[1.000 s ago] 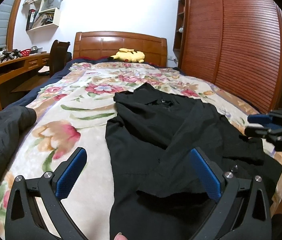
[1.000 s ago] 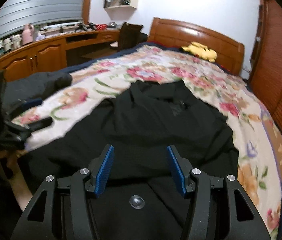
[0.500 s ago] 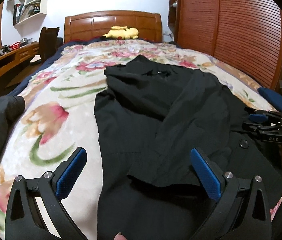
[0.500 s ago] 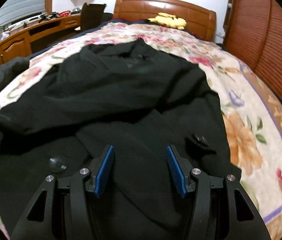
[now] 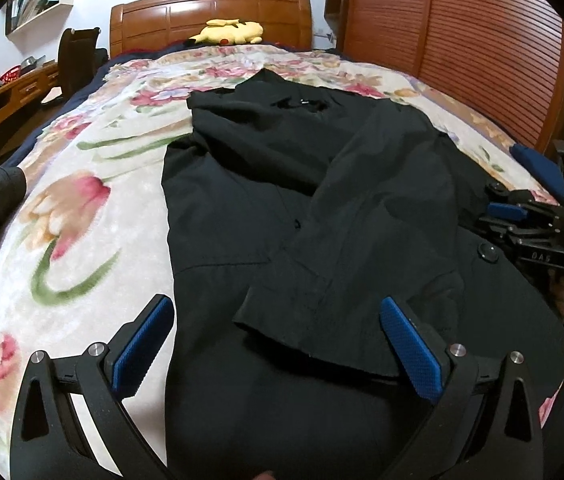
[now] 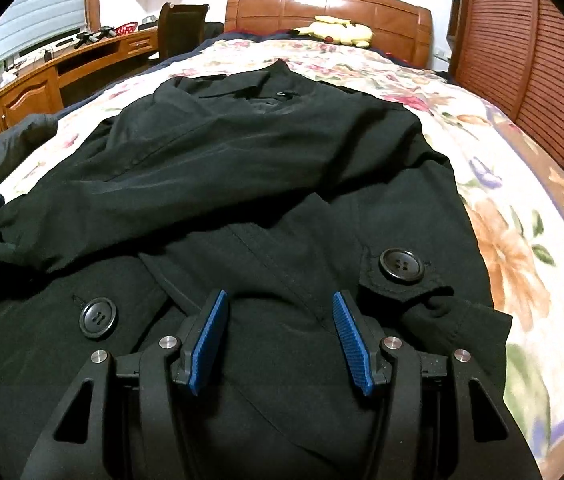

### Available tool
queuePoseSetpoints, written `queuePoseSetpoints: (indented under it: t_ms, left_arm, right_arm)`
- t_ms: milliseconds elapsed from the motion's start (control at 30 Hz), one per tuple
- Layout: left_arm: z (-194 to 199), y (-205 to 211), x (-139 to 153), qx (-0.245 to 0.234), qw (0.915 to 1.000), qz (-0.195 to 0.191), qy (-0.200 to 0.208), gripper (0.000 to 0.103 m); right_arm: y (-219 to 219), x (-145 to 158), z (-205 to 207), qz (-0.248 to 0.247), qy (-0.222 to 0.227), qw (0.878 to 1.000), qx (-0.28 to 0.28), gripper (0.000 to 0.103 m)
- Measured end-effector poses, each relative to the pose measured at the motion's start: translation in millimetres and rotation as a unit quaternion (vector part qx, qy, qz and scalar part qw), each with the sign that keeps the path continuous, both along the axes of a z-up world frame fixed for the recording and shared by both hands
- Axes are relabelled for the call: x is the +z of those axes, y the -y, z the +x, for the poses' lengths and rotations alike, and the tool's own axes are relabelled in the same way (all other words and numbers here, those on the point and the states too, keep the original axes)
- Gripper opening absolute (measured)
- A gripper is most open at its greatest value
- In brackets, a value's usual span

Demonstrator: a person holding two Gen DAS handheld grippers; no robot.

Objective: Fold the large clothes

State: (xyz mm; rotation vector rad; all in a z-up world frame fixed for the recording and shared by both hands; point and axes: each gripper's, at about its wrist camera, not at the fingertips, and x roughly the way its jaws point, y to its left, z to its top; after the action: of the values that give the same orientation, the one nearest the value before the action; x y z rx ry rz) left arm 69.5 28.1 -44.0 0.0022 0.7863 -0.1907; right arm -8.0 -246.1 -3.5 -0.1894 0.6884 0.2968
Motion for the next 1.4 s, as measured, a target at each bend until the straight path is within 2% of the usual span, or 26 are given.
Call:
queuePoseSetpoints:
  t_ms: [100,133,200,267,400,467,567,767,867,1000,1033,1100,1167,1200,1233,1267,1300,1400]
  left_arm:
    - [2,-1,-1,-0.004,1.0000,-0.005,-0.006,0.100]
    - [3,-2,-2,-0.006,0.9999,-0.009,-0.009,0.095]
    - [4,-2,-5,-0.015,0.9995,-0.019,-0.019,0.083]
    - [4,-2,-7,-0.016,0.9995,-0.016,-0.022,0.063]
    - [1,3,-7,-0.025,0.9995,-0.006,-0.020,0.043]
    - [-2,7,-5,-0.034,0.9993,0.000,-0.013,0.014]
    - [-9,11,3,-0.038,0.9990,0.019,0.008,0.009]
    - [-22,-9,31,0.004,0.9974,-0.001,0.072,0.009]
    - [-28,-16,34,0.006,0.9969,-0.014,0.078,0.009]
    - [-34,-15,29,0.005,0.9969,-0.010,0.078,0.009]
    - [-35,-14,29,0.006,0.9968,-0.007,0.079,0.012]
    - [-41,-12,29,0.012,0.9962,0.002,0.086,0.021]
    - [-48,-15,31,0.019,0.9948,0.007,0.100,0.047]
    - [-51,-17,32,0.020,0.9941,0.005,0.107,0.052]
    - [-54,-20,33,0.020,0.9937,0.001,0.110,0.063]
    - [-57,-23,33,0.020,0.9937,-0.004,0.110,0.081]
    - [-60,-26,32,0.022,0.9936,-0.011,0.110,0.084]
    - [-70,-32,32,0.035,0.9929,-0.018,0.112,0.085]
  right_arm:
    - [13,-5,3,0.002,0.003,1.000,0.000,0.057]
    - [13,-5,3,0.004,0.003,1.000,0.000,0.057]
    - [14,-4,1,0.007,0.002,1.000,0.001,0.057]
    - [15,-5,-1,0.006,0.003,1.000,0.000,0.057]
    - [15,-4,-2,0.006,0.005,1.000,0.000,0.057]
    - [16,-4,-2,0.008,0.005,1.000,0.001,0.057]
    - [18,-4,-3,0.012,0.005,1.000,0.001,0.057]
    - [20,-4,-3,0.014,0.005,1.000,0.001,0.057]
    - [21,-4,-4,0.017,0.004,1.000,0.002,0.057]
    - [24,-5,-3,0.020,0.003,1.000,0.003,0.057]
    - [24,-5,-3,0.020,0.003,1.000,0.003,0.057]
    - [24,-4,-3,0.019,0.004,1.000,0.003,0.057]
    - [24,-4,-3,0.019,0.004,1.000,0.003,0.057]
    - [24,-4,-3,0.019,0.004,1.000,0.004,0.057]
    - [24,-4,-3,0.018,0.004,1.000,0.004,0.057]
    - [23,-4,-3,0.017,0.004,1.000,0.003,0.057]
    - [23,-4,-3,0.016,0.005,1.000,0.003,0.057]
    - [22,-4,-4,0.012,0.007,1.000,0.002,0.057]
